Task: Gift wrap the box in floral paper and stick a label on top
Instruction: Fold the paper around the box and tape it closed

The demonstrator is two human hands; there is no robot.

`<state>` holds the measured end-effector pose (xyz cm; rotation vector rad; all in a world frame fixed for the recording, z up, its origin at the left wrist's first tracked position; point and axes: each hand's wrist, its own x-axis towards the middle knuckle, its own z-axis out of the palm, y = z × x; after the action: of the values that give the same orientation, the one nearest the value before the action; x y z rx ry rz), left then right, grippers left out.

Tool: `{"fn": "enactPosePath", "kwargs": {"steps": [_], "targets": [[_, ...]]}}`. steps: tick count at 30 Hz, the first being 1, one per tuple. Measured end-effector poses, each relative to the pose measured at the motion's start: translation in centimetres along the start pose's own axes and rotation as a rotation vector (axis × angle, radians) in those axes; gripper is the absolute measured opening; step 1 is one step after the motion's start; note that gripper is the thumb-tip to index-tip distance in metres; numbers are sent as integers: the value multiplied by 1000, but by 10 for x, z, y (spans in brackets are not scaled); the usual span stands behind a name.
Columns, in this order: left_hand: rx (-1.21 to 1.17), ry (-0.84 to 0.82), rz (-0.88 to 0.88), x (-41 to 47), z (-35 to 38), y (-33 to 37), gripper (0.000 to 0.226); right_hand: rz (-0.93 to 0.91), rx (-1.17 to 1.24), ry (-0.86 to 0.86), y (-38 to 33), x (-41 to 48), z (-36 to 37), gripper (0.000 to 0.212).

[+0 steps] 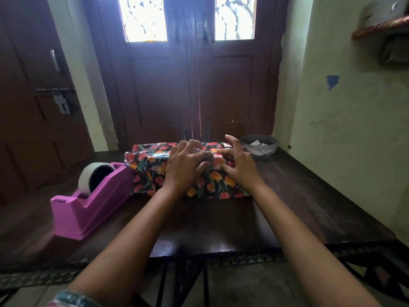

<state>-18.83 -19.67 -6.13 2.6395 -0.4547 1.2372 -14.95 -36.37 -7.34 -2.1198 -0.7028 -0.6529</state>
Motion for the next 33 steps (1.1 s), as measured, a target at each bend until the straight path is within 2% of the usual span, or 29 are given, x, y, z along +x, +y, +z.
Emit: {"fn": "enactPosePath", "kwargs": {"steps": [3,5,7,9,11,13,15,18,19,22,24,27,30,33], "targets": [[47,-85,27,5,-5,-7,25,20,-7,-14,2,2,-1,84],[178,-156,46,11,-12,-8,33,27,-18,-23,1,3,-1,87],[339,-343,54,21,-20,-11,52,34,-22,-38,-1,3,-3,86],[347,-558,-58,32,-32,-21,83,28,-50,-45,-2,2,-6,76],[231,-675,-270,42,-44,-41,100,-9,-124,-45,-2,0,-8,58],[218,-777,-378,49,-51,-64,98,-29,-264,-92,-10,-3,-7,48],[222,-888,-398,51,-54,-80,94,1,-367,-72,-23,-12,0,47],[237,-873,-372,47,-52,-83,86,38,-356,188,-48,-27,13,42],[254,-835,-367,46,-53,-79,81,68,-303,203,-58,-31,17,46],[268,-799,-355,47,-57,-71,77,238,-173,34,-75,-39,30,70],[210,-794,-376,50,-62,-71,73,315,-173,-6,-79,-42,36,78],[123,-773,-393,53,-69,-78,57,372,-117,28,-82,-41,40,75],[-72,-852,-474,53,-71,-82,47,428,-31,99,-81,-38,43,65],[-73,-786,-470,49,-70,-79,51,465,43,137,-81,-37,45,60]]}}
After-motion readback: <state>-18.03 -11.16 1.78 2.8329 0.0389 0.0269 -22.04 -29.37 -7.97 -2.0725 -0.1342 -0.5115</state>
